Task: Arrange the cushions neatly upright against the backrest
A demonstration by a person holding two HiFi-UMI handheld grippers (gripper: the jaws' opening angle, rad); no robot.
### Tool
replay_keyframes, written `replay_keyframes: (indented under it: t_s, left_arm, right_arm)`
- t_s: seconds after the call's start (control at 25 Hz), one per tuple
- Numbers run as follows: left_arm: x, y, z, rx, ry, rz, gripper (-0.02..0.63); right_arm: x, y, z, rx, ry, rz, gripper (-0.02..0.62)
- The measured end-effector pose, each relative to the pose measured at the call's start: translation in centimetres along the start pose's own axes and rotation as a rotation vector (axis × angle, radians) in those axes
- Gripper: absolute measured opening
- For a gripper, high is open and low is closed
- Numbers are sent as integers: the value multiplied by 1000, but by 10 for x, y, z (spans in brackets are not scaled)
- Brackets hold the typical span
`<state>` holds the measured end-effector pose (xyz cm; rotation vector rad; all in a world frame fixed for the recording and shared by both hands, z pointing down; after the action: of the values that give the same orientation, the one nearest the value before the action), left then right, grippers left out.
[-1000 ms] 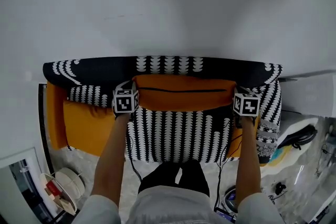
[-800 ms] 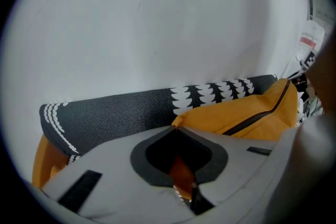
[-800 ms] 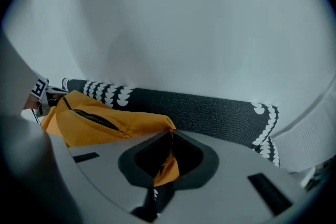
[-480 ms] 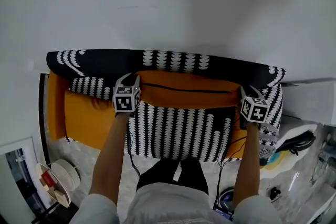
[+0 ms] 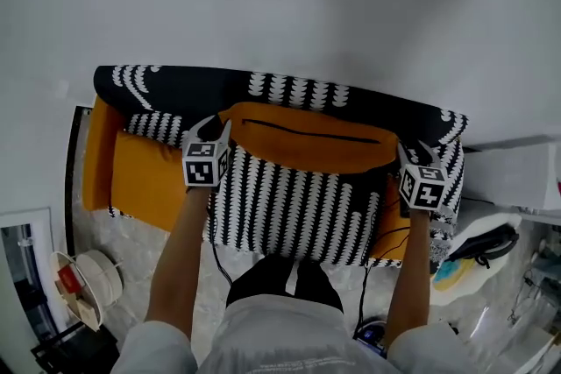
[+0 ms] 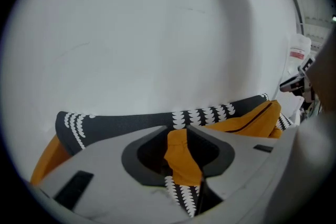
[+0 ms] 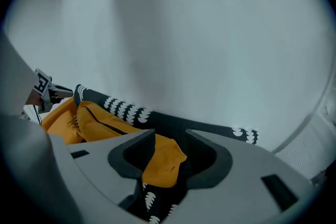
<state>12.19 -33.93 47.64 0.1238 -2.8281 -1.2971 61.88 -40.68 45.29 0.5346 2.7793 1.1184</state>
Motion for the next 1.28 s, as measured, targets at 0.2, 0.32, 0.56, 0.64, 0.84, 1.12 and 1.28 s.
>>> replay_keyframes:
  t_s: [0.2, 0.32, 0.56, 0.64, 0.84, 1.12, 1.28]
  left_arm:
    - [-5, 15, 77, -50, -58, 65, 124]
    - [-6, 32, 132, -74, -116, 87, 97]
    - [-14, 72, 243, -137, -214, 152, 55]
    - [-20, 86, 280, -161, -250, 165, 39]
    - [-38, 121, 376, -216, -322, 167, 18]
    - [-56, 167, 492, -314, -469, 272, 17]
    - [-51, 188, 546, -335, -574, 283, 17]
  right_arm:
    - [27, -13, 44, -81, -157, 6, 175]
    - [57, -20, 71, -136, -231, 76, 172]
    - [123, -18, 131, -231, -387, 143, 87]
    - [147, -19, 151, -257, -449, 203, 40]
    - [208, -21, 204, -308, -602, 339, 5]
    - [294, -18, 265, -374, -814, 442, 5]
    - [349, -17, 290, -387, -903, 519, 5]
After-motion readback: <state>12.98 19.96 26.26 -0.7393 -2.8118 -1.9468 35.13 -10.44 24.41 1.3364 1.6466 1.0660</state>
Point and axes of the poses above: the fingertips, and each gripper's own axes: z backward along the fingers, x to its left, y out of its underside, the point moved 9 cm from there along z, backward along the fingers
